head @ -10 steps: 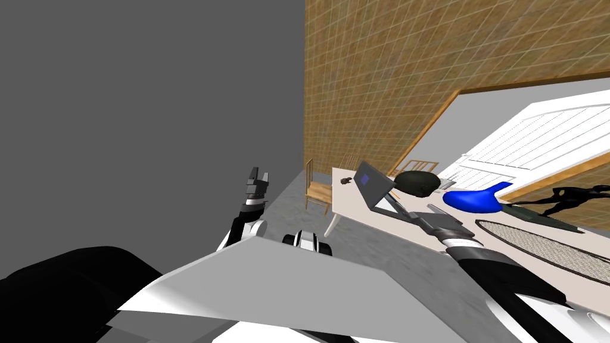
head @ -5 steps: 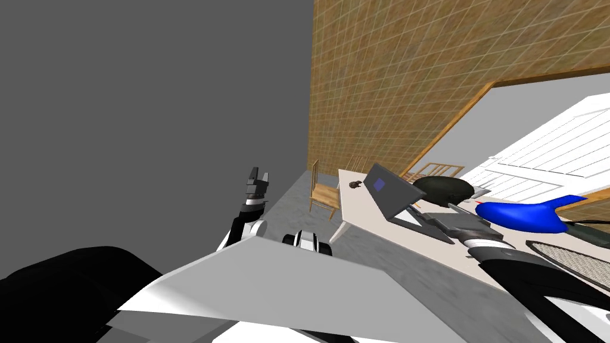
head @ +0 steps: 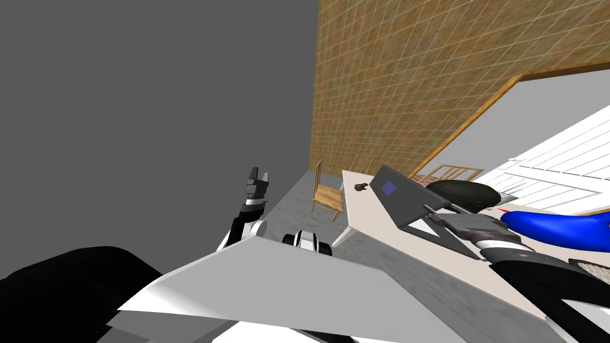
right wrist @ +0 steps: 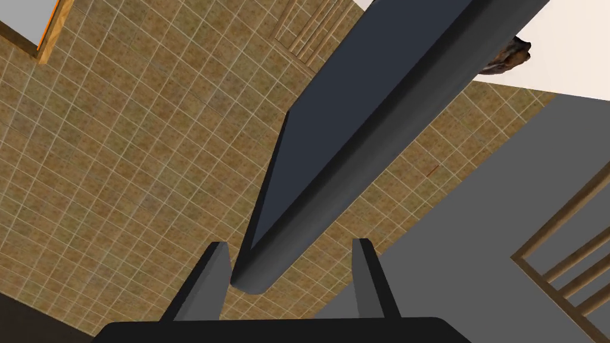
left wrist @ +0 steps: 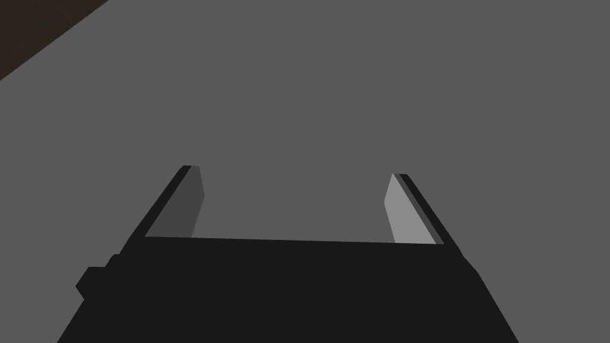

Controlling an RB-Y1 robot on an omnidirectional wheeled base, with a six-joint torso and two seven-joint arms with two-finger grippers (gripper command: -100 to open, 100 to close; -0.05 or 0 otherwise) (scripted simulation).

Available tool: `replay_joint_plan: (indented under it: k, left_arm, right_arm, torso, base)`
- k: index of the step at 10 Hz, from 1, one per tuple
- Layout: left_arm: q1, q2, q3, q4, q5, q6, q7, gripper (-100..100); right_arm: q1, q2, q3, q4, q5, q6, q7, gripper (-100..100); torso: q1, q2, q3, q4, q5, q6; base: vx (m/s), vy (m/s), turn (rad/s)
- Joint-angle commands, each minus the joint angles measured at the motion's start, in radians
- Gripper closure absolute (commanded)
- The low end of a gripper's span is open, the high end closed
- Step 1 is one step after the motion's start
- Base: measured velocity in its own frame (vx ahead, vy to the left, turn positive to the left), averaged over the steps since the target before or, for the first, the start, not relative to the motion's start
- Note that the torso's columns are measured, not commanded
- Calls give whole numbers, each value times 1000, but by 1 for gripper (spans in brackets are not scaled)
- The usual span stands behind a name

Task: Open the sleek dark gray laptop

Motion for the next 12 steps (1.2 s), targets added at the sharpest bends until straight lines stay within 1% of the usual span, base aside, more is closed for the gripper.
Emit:
replay_joint_plan:
  k: [1,3,8,9,10,12]
  left_arm:
    - [0,0,0,0,0,0,0,0]
    - [0,0,0,0,0,0,0,0]
    - [0,0,0,0,0,0,0,0]
    - [0,0,0,0,0,0,0,0]
    - [0,0,0,0,0,0,0,0]
    - [0,0,0,0,0,0,0,0]
  right_arm:
    - [-21,-7,7,33,-57,-12,-57,100]
    - [-34,-12,11,54,-96,-20,-94,100]
    - [-69,-24,23,109,-191,-40,-189,100]
    - [-68,-24,22,99,-179,-40,-175,100]
    - [-95,-3,35,130,-210,-53,-204,100]
    - [-119,20,49,160,-238,-65,-227,100]
  torso:
    - [-1,-1,0,-1,-1,0]
    - [-3,-1,-1,0,-1,3]
    - [-6,-6,-3,-3,-3,2]
    - [-6,-6,-3,-2,-3,1]
    - [-2,-6,-4,-3,-1,1]
    - [-6,-5,-3,-2,-2,1]
  base:
    - [-59,-84,47]
    - [-63,-92,15]
    - [-47,-78,13]
    - [-25,-29,12]
    - [-46,-61,35]
    - [-59,-112,58]
